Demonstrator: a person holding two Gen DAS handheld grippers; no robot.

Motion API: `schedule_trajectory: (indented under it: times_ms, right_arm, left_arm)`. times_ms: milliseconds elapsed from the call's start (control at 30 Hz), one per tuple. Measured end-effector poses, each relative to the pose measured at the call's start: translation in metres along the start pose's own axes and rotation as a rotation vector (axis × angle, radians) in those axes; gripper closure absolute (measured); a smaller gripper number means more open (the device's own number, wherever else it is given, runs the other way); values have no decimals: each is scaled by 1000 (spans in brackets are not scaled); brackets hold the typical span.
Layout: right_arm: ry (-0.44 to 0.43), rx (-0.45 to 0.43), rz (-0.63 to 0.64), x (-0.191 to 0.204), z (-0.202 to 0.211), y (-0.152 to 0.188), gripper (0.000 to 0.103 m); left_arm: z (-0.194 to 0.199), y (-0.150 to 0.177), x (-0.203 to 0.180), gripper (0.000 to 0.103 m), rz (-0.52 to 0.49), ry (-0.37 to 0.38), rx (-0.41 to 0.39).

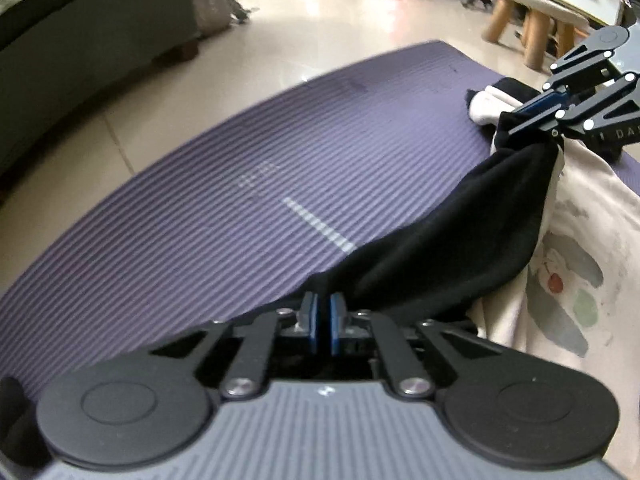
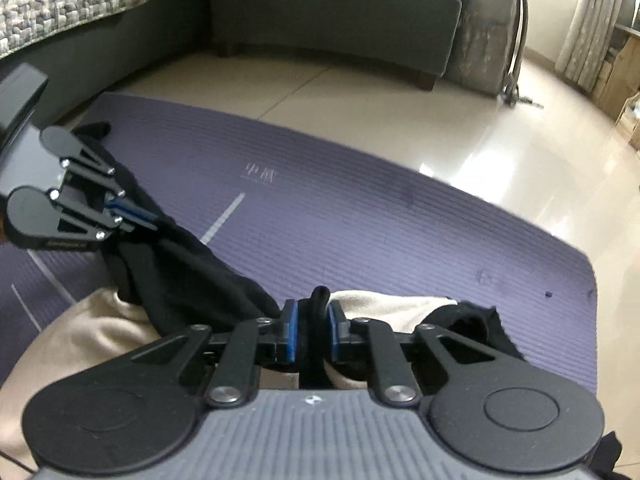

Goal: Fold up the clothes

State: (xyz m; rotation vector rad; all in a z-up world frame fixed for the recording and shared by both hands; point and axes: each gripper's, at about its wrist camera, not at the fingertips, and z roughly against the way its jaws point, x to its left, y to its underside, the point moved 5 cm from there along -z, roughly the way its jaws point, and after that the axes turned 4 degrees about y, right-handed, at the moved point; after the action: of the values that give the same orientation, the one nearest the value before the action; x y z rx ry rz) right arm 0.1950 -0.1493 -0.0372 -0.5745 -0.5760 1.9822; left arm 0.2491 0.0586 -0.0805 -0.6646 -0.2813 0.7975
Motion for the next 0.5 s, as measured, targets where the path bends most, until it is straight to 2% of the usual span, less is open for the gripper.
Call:
schedule_trajectory:
  times_ms: [67,133,200,333,400,500]
  right_arm:
    - [21,-14,15,1,-8,-7,88]
    - [52,-31,32,6,-15,-14,89]
    - [93,-87,57,15,-25,-29,91]
    - [138,-153,93,25,-41,-58,94]
    - [151,-190,101,31,-53,-78,95]
    - [164,-213,121,40,-71,-98,95]
  left_arm:
    - [4,2,-2,100,-15,-104,-44]
    - [13,-1,1,100,5,-257,-114]
    - [18,-6,3,100,24,-343,-149]
    - [24,-13,12,100,66,-515,-156]
    - [23,-11,20,100,104,-563,-132]
    - [25,-4,28,100,151,-595,-105]
